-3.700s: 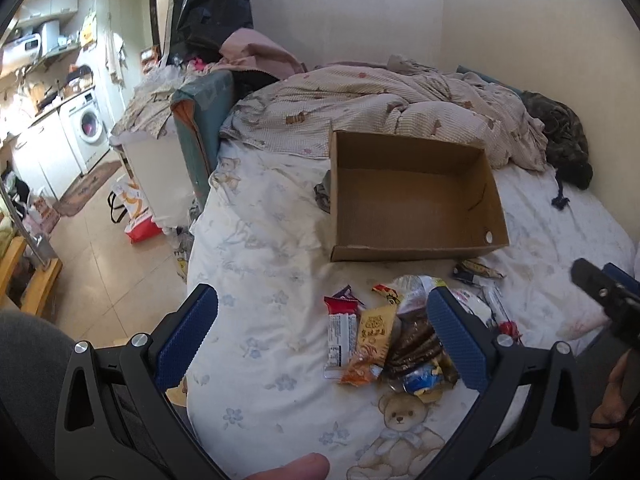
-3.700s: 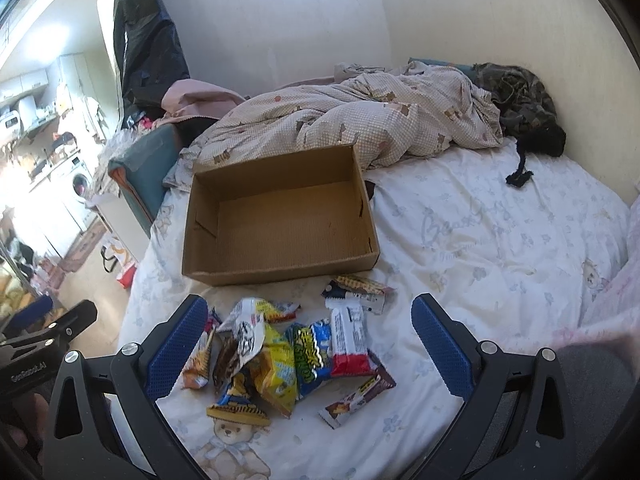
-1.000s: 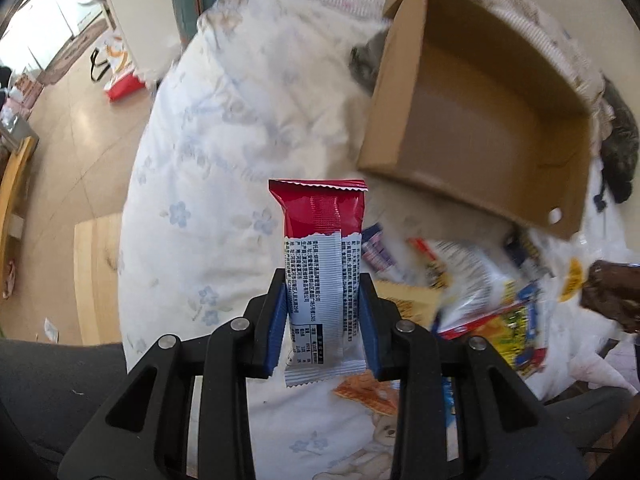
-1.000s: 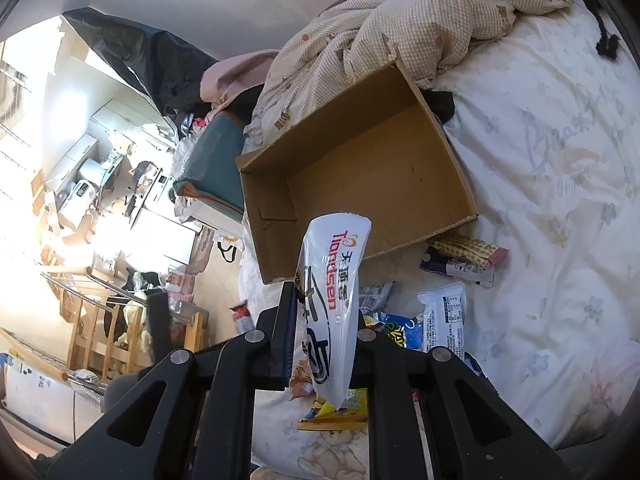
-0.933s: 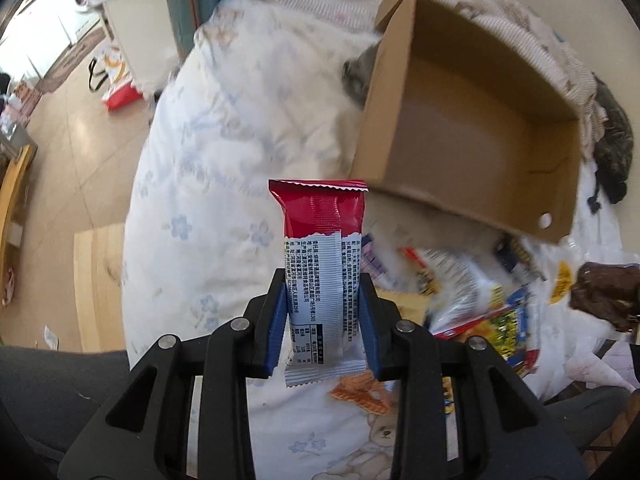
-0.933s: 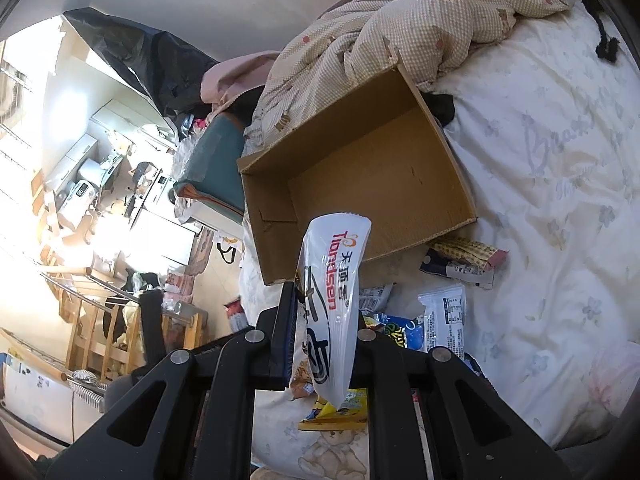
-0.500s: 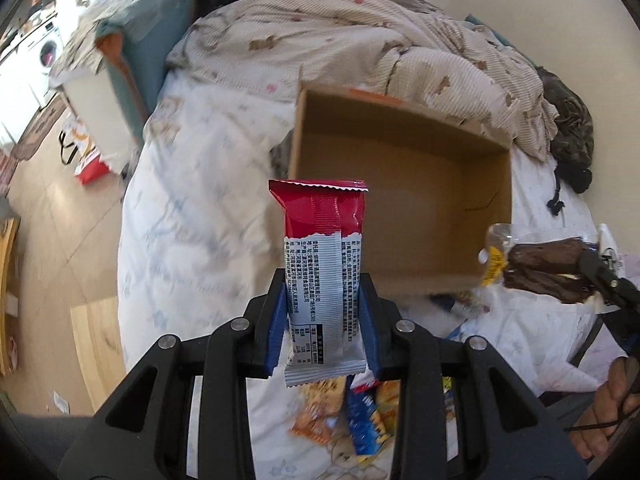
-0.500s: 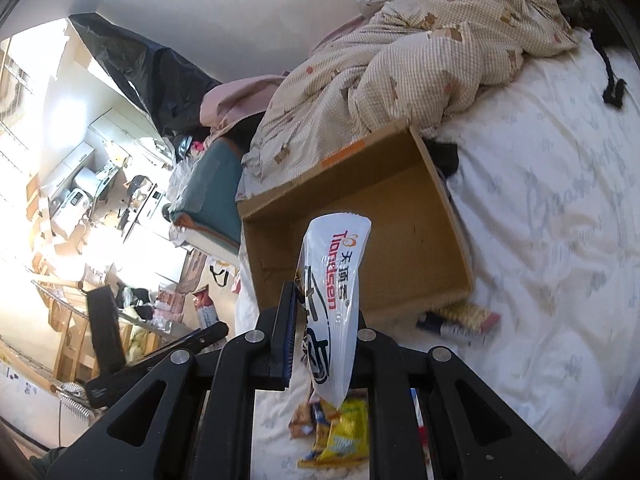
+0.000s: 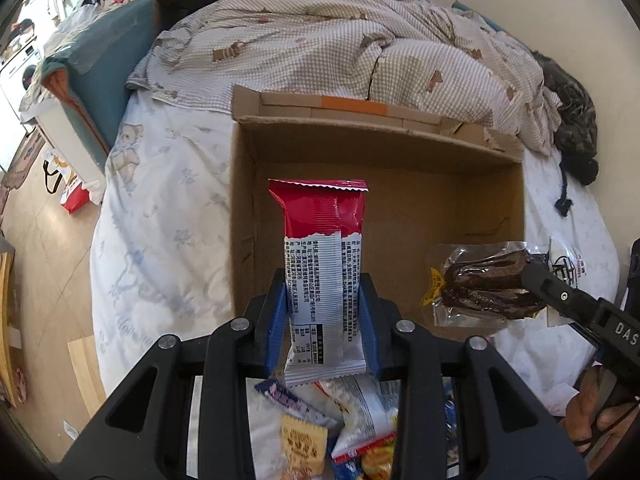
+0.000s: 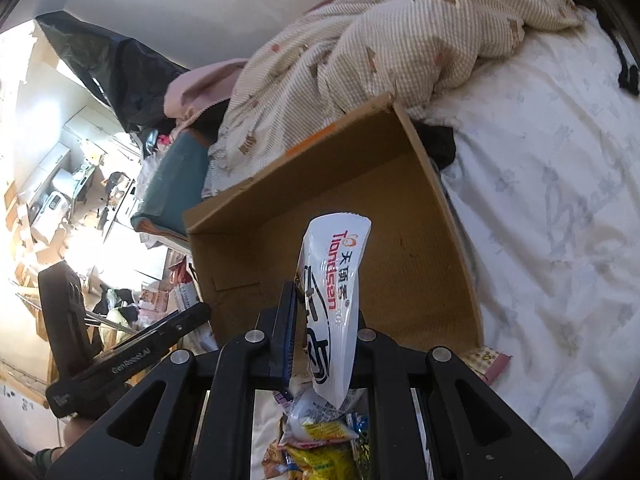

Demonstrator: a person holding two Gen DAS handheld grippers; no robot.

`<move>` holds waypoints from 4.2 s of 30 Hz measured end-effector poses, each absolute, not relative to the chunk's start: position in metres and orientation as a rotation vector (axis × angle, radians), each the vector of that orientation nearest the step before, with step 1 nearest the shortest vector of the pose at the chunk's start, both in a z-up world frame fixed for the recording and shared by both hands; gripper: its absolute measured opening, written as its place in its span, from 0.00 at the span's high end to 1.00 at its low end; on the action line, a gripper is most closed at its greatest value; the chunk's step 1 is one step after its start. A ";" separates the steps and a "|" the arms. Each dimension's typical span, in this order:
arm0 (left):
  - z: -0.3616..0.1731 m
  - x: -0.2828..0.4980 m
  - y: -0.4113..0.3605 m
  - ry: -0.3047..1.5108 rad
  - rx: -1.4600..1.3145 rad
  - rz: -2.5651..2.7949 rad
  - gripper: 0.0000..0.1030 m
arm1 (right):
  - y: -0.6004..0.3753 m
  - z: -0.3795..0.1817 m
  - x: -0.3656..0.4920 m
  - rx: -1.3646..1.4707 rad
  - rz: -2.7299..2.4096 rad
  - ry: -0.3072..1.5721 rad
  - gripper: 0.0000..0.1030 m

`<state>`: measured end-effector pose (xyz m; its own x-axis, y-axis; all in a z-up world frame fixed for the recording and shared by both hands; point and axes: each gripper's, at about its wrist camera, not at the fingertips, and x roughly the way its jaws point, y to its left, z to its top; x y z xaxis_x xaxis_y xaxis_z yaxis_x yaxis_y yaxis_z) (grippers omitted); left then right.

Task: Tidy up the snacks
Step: 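Carry both packets into the cardboard box and open both tools to drop them, then grasp the Uncle Zach peanut bag with the left tool while the right tool grasps a white-and-red bar, then carry both snacks over the box and open both tools to release them inside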

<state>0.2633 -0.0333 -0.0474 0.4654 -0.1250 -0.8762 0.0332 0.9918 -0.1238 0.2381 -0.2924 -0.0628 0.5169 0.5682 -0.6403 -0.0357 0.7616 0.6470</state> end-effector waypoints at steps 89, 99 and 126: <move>-0.037 0.161 -0.004 0.996 -0.058 -0.049 0.26 | -0.256 -0.029 0.166 0.307 0.247 1.011 0.12; -0.121 0.142 -0.015 1.353 -0.085 -0.101 0.26 | -0.263 -0.059 0.137 0.412 0.223 1.133 0.12; -0.204 0.141 -0.027 1.549 -0.080 -0.093 0.69 | -0.275 -0.144 0.162 0.293 0.091 1.421 0.66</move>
